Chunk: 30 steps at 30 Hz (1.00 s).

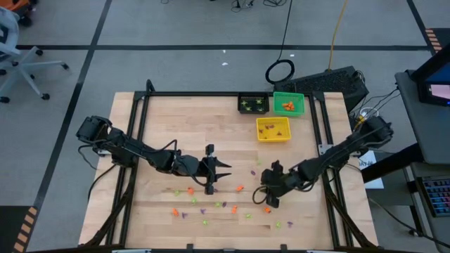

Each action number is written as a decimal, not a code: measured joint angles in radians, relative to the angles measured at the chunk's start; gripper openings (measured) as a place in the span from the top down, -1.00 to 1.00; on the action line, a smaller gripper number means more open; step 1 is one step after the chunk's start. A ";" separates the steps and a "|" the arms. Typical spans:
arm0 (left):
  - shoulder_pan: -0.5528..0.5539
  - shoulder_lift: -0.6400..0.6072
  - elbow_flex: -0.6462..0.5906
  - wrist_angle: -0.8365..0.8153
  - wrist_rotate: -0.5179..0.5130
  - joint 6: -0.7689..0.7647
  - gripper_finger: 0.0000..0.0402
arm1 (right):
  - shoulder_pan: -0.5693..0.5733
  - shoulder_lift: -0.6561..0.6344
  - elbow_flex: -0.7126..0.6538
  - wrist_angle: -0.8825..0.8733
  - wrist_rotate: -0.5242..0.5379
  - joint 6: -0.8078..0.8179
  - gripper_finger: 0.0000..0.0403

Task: Sort Halloween decoration
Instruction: Put the green spider toy into the black basket

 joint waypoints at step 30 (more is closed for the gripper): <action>-0.048 0.000 0.000 -0.075 0.040 -0.048 0.43 | 0.117 0.062 -0.331 0.618 0.286 0.058 0.15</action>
